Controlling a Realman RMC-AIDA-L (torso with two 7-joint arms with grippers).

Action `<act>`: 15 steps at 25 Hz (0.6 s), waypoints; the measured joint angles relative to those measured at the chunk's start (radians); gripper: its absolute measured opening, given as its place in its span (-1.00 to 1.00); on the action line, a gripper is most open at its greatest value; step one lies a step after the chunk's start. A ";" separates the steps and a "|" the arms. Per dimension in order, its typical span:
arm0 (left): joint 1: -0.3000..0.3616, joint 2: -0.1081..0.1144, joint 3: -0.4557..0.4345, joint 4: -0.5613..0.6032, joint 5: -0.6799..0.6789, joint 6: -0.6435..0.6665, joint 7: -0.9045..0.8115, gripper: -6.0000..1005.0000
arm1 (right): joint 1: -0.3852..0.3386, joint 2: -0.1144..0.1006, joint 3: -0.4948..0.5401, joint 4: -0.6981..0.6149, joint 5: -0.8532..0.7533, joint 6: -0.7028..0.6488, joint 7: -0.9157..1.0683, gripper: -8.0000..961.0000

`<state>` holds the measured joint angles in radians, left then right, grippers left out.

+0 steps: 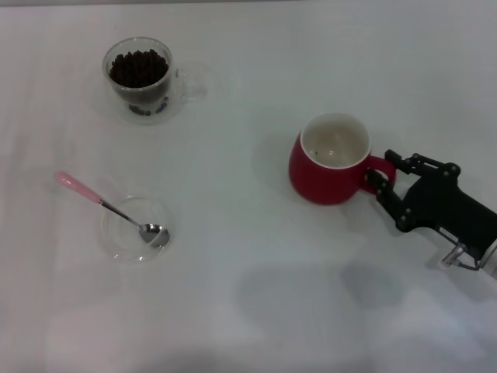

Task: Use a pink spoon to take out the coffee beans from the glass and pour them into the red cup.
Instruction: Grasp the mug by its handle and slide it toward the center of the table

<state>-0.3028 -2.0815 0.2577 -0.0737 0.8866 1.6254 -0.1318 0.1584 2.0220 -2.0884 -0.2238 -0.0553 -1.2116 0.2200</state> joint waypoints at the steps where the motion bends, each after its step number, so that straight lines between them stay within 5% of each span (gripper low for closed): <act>1: 0.000 0.000 0.000 0.000 0.000 0.000 0.000 0.02 | 0.001 0.000 -0.011 -0.004 0.000 0.000 0.000 -0.23; 15: 0.007 0.000 0.000 0.002 0.000 0.001 0.000 0.02 | 0.006 0.001 -0.107 -0.045 0.000 0.008 0.004 -0.21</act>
<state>-0.2959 -2.0816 0.2577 -0.0719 0.8866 1.6262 -0.1318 0.1641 2.0233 -2.1952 -0.2688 -0.0552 -1.2035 0.2237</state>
